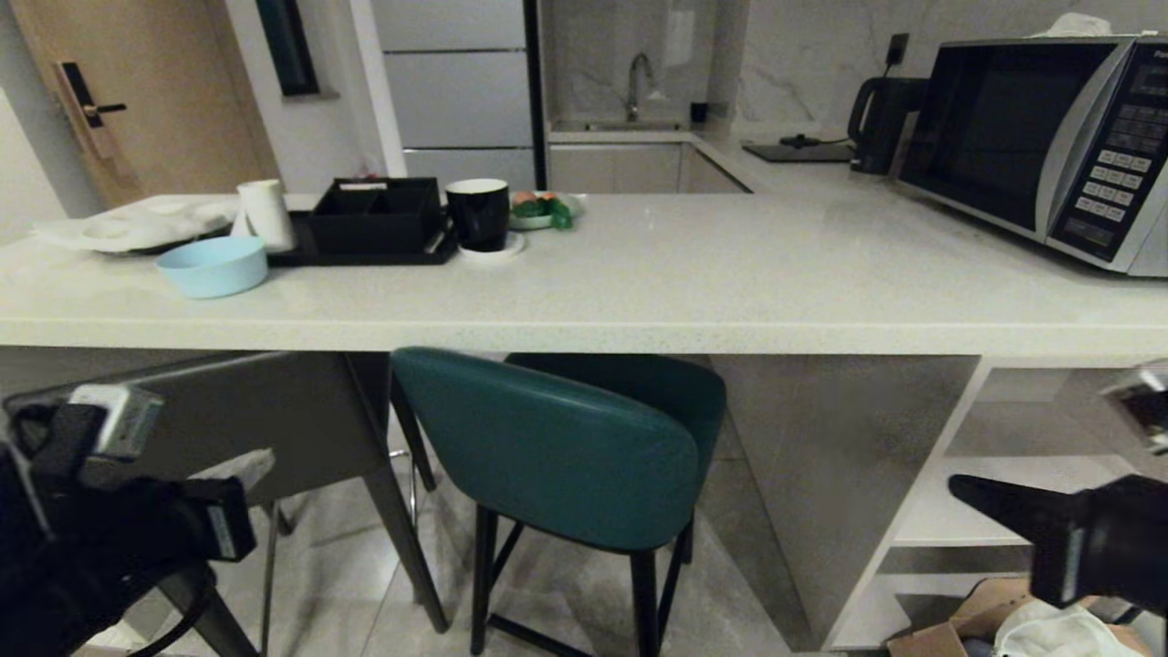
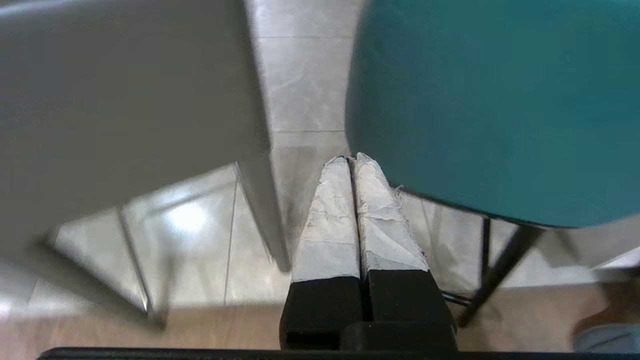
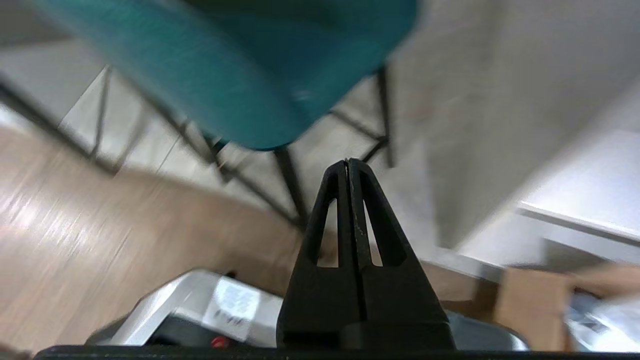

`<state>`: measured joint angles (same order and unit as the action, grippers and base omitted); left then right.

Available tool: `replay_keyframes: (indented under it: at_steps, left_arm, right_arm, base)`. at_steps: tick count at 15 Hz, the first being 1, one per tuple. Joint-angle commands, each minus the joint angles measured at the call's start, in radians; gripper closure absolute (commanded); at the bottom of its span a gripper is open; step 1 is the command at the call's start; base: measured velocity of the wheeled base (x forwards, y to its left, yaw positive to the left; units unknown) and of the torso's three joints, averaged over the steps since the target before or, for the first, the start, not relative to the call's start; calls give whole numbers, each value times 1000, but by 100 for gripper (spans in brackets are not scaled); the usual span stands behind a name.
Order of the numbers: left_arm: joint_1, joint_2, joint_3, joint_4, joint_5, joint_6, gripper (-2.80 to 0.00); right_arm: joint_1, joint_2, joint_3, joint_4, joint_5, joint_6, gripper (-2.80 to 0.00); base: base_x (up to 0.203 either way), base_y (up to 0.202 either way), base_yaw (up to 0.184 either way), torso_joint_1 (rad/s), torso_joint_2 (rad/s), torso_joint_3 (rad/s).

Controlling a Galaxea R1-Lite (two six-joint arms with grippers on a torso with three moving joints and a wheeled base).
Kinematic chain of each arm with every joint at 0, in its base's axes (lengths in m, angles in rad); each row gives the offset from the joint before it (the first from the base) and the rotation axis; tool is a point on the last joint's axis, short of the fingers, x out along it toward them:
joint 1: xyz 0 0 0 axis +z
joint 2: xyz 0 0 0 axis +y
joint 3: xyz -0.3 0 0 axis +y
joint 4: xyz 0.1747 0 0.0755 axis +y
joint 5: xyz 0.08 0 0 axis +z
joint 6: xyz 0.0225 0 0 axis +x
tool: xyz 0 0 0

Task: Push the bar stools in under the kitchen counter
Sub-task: Pull the blue chair out from under the dining table

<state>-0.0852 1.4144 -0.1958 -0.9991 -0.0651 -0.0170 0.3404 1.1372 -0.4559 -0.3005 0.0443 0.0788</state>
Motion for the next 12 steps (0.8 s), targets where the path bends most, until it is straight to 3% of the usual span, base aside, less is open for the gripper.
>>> replay_keyframes:
  at_steps: [1, 5, 9, 12]
  left_arm:
    - [-10, 413, -26, -326, -18, 40, 0]
    - [-27, 631, -148, -520, -82, 109, 0]
    - [-20, 686, -269, -531, -122, 116, 0]
    - [-15, 714, -297, -531, -125, 134, 0]
  right_arm:
    - [111, 254, -9, -131, -36, 12, 0]
    - [157, 436, -15, -345, -57, 56, 0]
    - [249, 521, -37, -419, -56, 77, 0]
    - [272, 555, -70, -434, -57, 78, 0]
  base:
    - [0, 0, 0, 0, 0, 0]
    - [0, 0, 0, 0, 0, 0]
    - [0, 0, 0, 0, 0, 0]
    - [0, 0, 0, 0, 0, 0]
